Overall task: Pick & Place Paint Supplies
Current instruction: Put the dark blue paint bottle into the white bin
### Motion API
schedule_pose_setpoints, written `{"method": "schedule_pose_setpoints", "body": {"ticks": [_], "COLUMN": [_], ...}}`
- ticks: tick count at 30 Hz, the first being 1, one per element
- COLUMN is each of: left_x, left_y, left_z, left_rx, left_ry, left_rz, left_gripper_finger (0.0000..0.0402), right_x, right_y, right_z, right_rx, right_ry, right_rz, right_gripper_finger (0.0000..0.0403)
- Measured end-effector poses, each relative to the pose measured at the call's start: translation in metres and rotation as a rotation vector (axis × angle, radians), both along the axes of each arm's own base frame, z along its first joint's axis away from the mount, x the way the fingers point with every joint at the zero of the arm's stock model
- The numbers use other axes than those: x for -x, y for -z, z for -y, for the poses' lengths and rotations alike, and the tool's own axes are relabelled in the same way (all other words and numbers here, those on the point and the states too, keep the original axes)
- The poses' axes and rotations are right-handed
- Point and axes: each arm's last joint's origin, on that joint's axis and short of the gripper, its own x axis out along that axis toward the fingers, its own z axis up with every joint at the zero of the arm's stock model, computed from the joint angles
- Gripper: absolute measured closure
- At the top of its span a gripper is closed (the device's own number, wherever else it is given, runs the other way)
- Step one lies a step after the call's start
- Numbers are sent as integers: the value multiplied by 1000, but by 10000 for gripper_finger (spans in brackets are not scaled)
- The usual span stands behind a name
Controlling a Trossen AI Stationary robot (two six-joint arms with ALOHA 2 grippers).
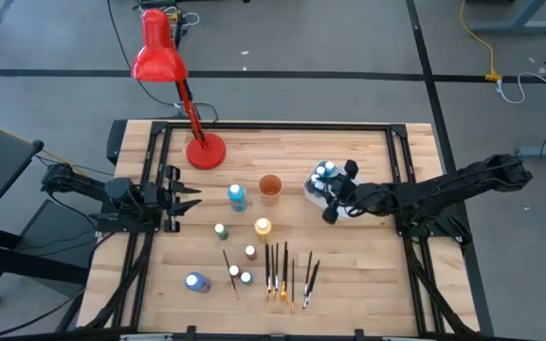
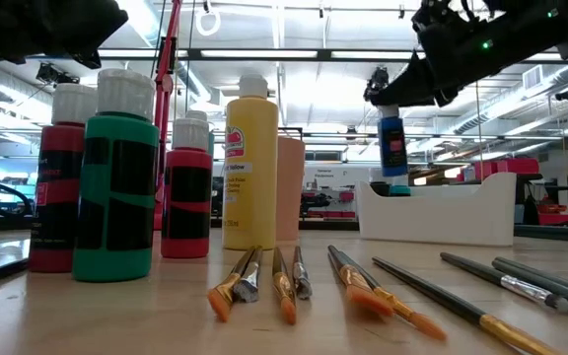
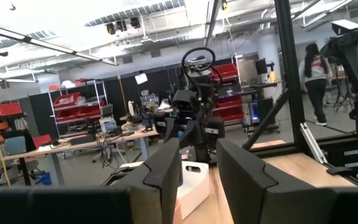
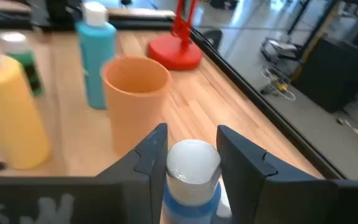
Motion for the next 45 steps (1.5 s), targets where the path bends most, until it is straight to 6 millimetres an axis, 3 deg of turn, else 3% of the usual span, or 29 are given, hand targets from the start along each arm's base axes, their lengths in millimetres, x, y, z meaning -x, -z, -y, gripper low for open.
{"method": "schedule_pose_setpoints", "body": {"ticks": [9, 16, 25, 45], "left_x": [0, 0, 0, 0], "left_y": [0, 0, 0, 0], "left_z": [0, 0, 0, 0], "left_rx": [1, 1, 1, 2], "left_ry": [4, 4, 4, 4], "left_rz": [0, 1, 2, 3], "left_gripper_finger": [286, 286, 286, 286], "right_x": [15, 34, 50, 49], "right_y": [31, 50, 73, 84], "right_z": [4, 13, 24, 47], "right_rx": [-79, 7, -65, -213], "right_ry": [141, 430, 544, 608], "right_rz": [-12, 103, 151, 246], "right_gripper_finger": [282, 282, 282, 282]}}
